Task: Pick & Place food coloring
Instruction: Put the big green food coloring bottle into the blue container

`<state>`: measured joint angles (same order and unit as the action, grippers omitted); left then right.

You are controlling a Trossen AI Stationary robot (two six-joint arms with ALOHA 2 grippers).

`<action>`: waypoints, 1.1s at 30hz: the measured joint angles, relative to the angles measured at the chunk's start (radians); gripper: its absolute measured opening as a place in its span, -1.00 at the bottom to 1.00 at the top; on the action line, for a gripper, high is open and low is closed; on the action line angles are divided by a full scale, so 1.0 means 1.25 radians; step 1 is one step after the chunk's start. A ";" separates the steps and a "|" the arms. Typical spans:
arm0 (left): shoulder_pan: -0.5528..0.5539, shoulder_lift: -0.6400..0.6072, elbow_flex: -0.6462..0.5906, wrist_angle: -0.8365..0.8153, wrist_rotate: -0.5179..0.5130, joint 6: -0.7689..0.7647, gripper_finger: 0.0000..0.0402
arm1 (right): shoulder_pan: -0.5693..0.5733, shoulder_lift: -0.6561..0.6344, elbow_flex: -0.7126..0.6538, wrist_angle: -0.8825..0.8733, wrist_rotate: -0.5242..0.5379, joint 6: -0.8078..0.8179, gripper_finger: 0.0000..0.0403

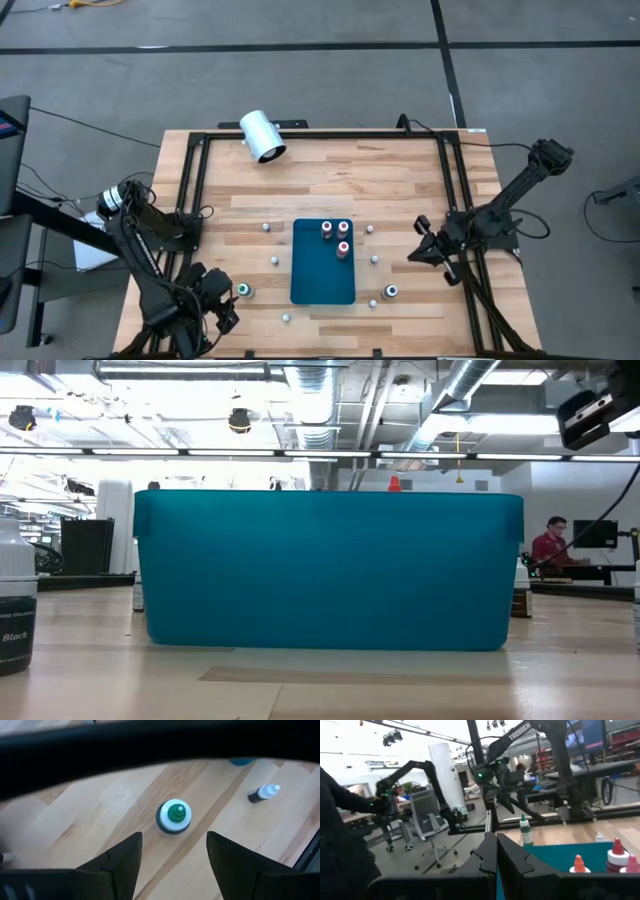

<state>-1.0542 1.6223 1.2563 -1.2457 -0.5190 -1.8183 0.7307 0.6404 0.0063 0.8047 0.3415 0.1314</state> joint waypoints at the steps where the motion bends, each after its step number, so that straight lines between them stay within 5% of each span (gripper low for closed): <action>1: 0.000 -0.001 -0.008 0.002 0.005 -0.001 0.06 | 0.000 -0.007 0.000 -0.008 -0.002 0.000 -1.00; 12: -0.001 -0.001 -0.134 0.127 -0.028 -0.043 0.06 | 0.000 -0.047 0.000 -0.042 -0.003 0.000 -1.00; 33: -0.001 0.000 -0.176 0.215 -0.063 0.015 0.08 | 0.000 -0.048 -0.001 -0.052 -0.003 0.036 -1.00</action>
<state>-1.0557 1.6218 1.0359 -0.9764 -0.5982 -1.7998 0.7307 0.5800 0.0055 0.7391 0.3378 0.1768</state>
